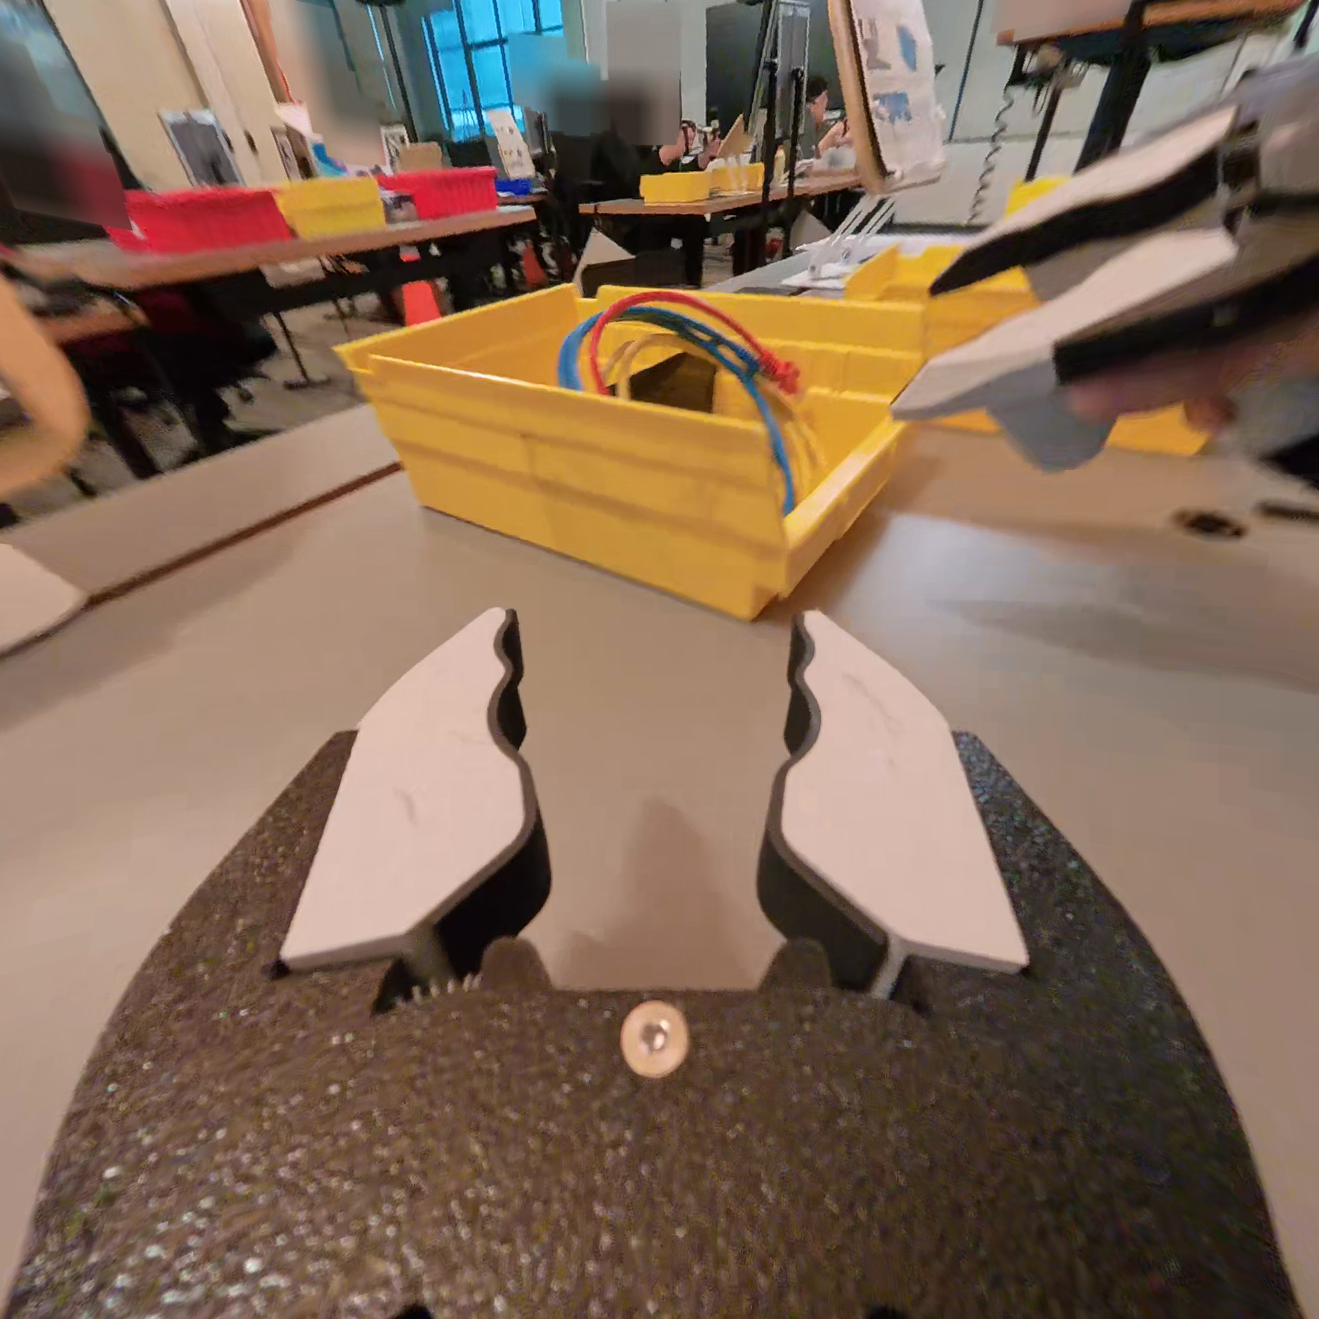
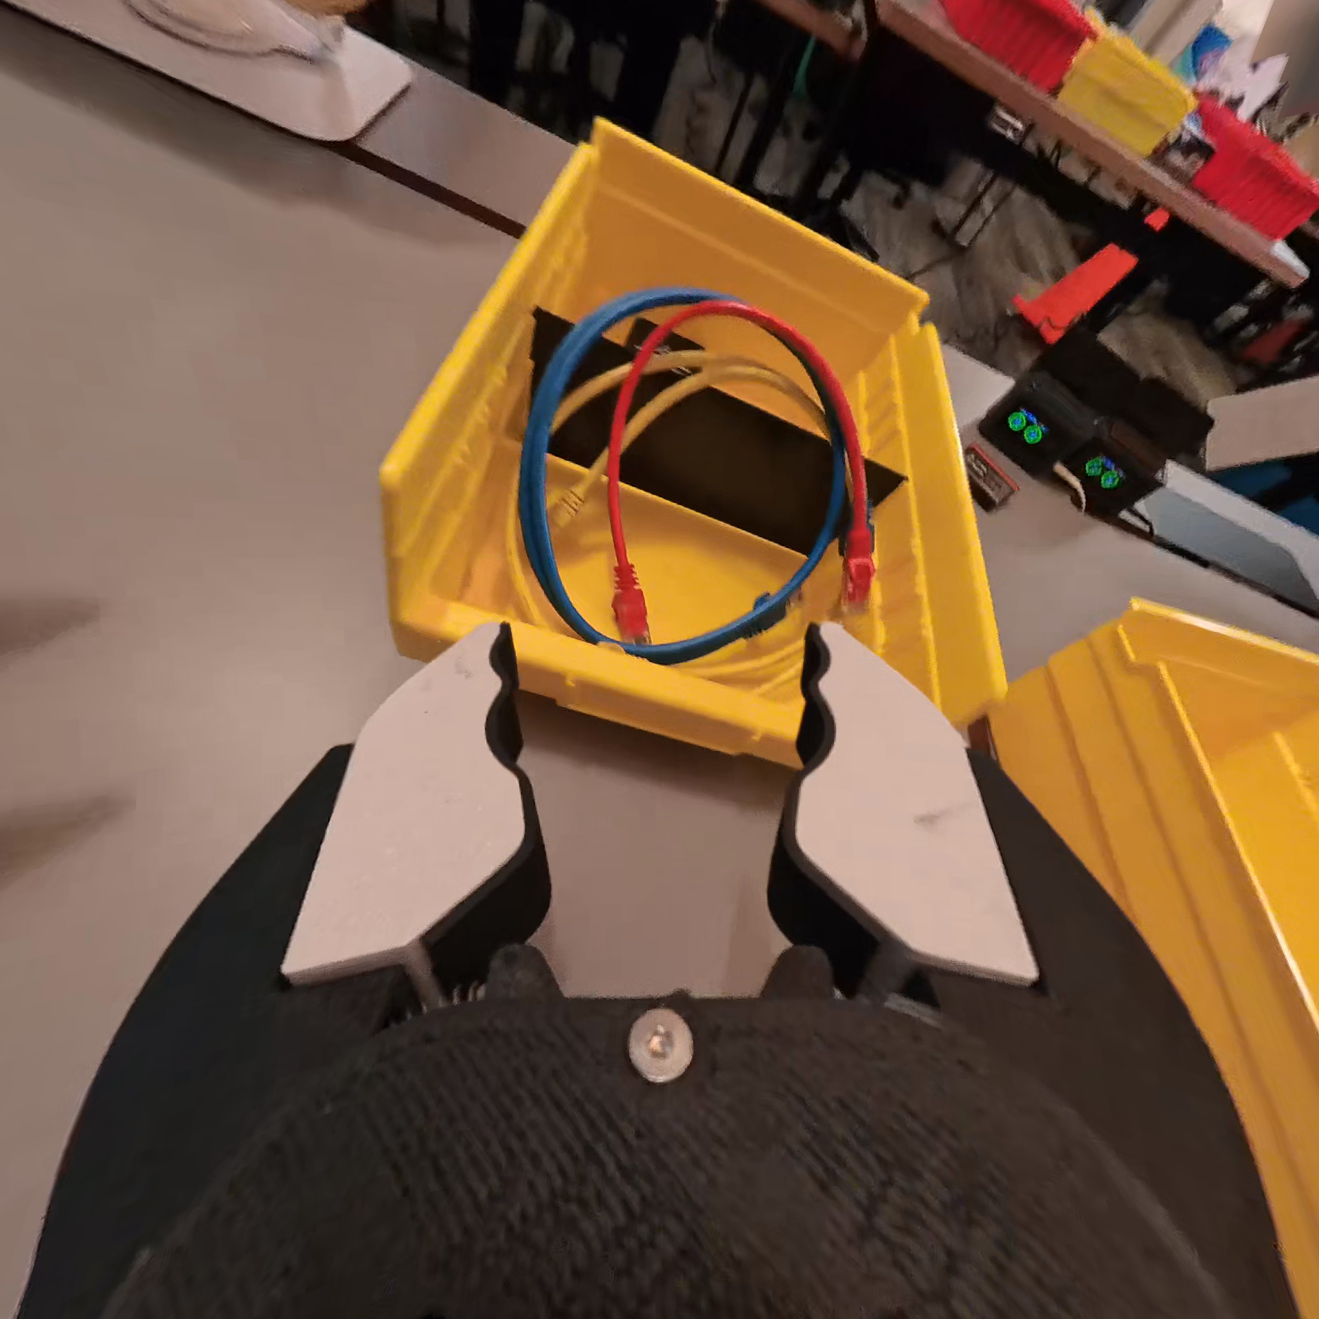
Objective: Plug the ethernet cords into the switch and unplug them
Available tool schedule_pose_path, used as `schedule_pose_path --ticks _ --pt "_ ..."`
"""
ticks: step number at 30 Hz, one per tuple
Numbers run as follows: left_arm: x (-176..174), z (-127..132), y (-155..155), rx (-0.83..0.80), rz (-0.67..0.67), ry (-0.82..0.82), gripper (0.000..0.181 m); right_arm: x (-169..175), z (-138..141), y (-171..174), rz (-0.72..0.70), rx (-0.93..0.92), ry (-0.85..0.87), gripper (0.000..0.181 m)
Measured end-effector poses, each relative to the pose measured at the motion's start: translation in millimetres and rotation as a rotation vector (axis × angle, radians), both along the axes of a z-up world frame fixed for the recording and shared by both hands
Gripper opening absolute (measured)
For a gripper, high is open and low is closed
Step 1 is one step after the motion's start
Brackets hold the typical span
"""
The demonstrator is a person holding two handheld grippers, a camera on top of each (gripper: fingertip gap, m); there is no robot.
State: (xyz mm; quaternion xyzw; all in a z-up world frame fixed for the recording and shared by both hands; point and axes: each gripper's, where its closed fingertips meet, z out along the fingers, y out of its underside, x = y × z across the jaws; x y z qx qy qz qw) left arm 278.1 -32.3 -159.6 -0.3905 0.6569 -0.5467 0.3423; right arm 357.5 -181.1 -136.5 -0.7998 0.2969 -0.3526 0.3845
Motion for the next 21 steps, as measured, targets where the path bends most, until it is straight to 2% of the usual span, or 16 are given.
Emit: schedule_pose_path --ticks 4,7,9,11,12,13,17,21 --pt "44 -8 -54 -0.061 0.031 0.133 0.089 9 2 -21 -0.056 0.098 0.013 0.076" --pt "78 -15 -79 -0.078 0.075 0.216 0.101 13 1 -30 -0.082 0.116 0.005 0.075" --pt "98 -25 -84 -0.043 0.122 0.271 0.102 14 -1 -30 -0.075 0.102 0.000 0.075" --pt "114 -28 -73 -0.016 0.209 0.273 0.091 17 -4 -31 -0.077 0.088 -0.013 0.075" --pt "118 -26 -69 -0.008 0.223 0.256 0.077 18 -4 -32 -0.087 0.089 -0.017 0.075" --pt "120 -24 -67 -0.010 0.213 0.243 0.070 21 -5 -34 -0.104 0.098 -0.025 0.076" --pt "122 -20 -50 0.015 0.215 0.207 0.039 47 -3 -61 -0.299 0.264 -0.129 0.078" --pt "119 -20 -36 0.038 0.216 0.202 0.030 67 -36 -71 -0.347 0.331 -0.100 0.092"
